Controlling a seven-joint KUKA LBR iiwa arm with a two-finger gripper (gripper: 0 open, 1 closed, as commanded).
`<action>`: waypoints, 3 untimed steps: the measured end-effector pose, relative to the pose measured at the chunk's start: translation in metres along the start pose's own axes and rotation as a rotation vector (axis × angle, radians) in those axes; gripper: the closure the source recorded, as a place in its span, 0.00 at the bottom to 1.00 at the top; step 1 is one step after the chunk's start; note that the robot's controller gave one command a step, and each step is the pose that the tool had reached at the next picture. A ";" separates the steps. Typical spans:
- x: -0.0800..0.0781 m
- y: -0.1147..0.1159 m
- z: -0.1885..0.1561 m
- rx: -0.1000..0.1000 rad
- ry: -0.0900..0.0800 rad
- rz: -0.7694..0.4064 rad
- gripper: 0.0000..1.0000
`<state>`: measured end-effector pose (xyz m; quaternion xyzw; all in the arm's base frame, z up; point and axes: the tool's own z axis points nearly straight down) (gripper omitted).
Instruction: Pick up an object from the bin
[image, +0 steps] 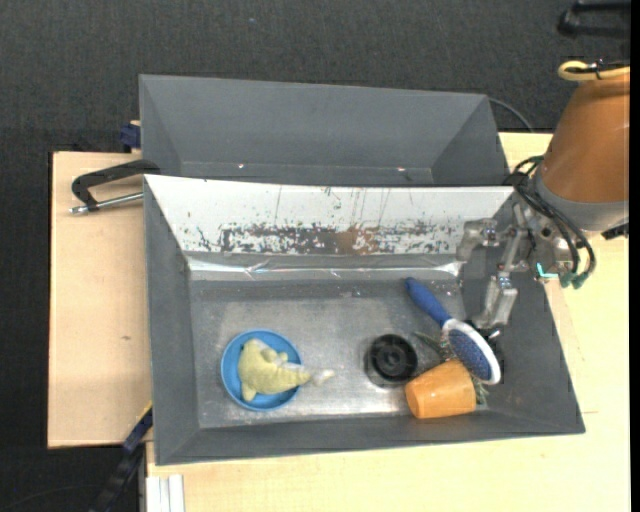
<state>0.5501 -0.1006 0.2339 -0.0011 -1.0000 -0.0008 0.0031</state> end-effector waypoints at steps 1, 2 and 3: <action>0.025 -0.038 0.137 -0.004 0.013 -0.206 0.00; 0.021 -0.034 0.134 -0.005 -0.001 -0.208 1.00; -0.032 0.005 0.159 0.003 -0.015 -0.171 1.00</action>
Offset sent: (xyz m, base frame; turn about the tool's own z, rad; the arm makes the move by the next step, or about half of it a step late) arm -0.0233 -0.0374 -0.1362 -0.2076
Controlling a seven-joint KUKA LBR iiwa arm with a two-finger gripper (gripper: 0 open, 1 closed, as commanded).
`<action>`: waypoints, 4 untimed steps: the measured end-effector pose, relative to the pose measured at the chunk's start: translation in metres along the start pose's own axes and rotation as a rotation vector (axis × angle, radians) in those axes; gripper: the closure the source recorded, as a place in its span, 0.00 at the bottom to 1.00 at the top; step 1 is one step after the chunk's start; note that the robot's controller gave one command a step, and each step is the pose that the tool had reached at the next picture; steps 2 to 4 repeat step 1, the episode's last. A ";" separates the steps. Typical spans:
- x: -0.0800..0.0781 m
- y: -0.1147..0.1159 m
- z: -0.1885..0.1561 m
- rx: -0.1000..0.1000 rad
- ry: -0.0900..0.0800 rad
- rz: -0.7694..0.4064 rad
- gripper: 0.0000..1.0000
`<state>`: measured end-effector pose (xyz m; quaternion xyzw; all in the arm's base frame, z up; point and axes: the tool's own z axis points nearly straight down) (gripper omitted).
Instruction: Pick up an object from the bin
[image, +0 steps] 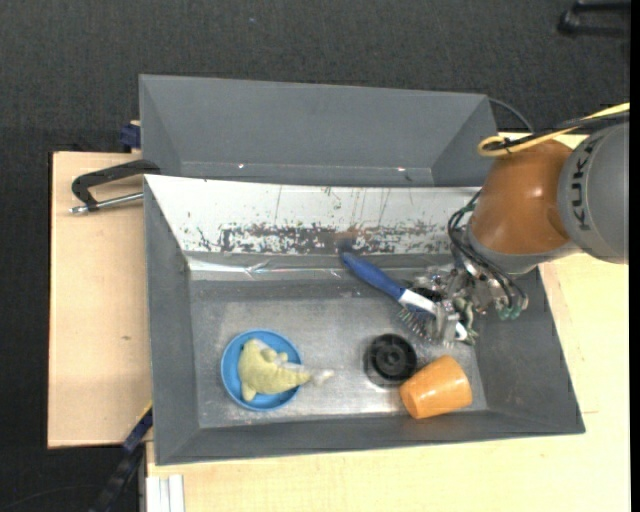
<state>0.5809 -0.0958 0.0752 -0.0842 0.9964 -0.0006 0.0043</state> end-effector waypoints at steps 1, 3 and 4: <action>-0.024 -0.012 -0.154 0.003 -0.007 0.007 1.00; -0.024 -0.012 -0.154 0.003 -0.007 0.007 1.00; -0.024 -0.012 -0.154 0.003 -0.007 0.007 1.00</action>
Offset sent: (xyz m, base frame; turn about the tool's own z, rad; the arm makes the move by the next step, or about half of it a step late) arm 0.0212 -0.0082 0.1476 0.0063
